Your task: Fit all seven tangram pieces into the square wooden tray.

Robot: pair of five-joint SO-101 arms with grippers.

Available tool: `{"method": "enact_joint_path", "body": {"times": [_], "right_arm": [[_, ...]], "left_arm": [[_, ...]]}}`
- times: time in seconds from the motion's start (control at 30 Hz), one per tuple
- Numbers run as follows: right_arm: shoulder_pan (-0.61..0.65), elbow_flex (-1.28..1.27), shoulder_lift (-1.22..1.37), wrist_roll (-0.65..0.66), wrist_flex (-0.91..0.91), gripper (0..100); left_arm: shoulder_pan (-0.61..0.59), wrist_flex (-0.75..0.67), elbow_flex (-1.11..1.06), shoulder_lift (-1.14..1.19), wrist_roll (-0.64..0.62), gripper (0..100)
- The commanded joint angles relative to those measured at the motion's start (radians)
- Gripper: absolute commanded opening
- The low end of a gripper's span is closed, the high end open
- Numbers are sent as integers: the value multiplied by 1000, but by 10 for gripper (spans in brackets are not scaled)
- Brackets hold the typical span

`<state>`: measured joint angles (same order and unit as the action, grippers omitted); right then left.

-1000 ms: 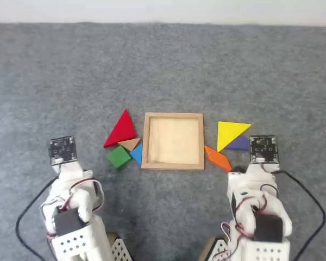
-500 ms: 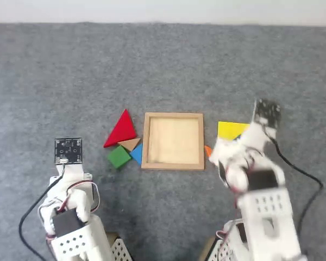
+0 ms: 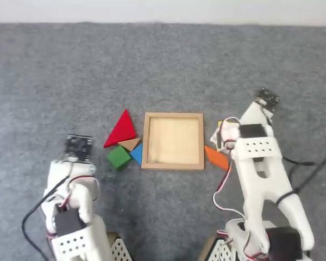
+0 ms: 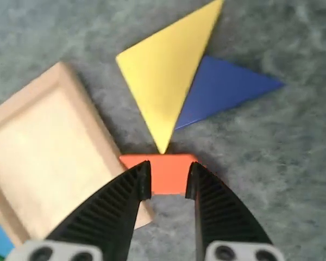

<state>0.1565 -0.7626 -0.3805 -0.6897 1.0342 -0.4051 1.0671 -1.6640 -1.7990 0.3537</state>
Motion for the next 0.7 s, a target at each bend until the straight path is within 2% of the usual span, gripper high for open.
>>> {"method": "enact_joint_path", "body": {"times": [0.0,0.13,0.37,0.5,0.67], "right_arm": [[-65,11,-41,-9,-10,127],[-68,-40,-101,-9,-18,127],[-73,-126,-189,-9,-79,127],[-67,-193,-217,-9,-173,127],[-67,-224,-237,-6,-213,127]], "left_arm": [[224,9,156,-5,-86,128],[298,11,292,184,-103,142],[419,28,688,985,-23,185],[396,26,885,1361,18,187],[331,52,1099,1666,34,241]]}}
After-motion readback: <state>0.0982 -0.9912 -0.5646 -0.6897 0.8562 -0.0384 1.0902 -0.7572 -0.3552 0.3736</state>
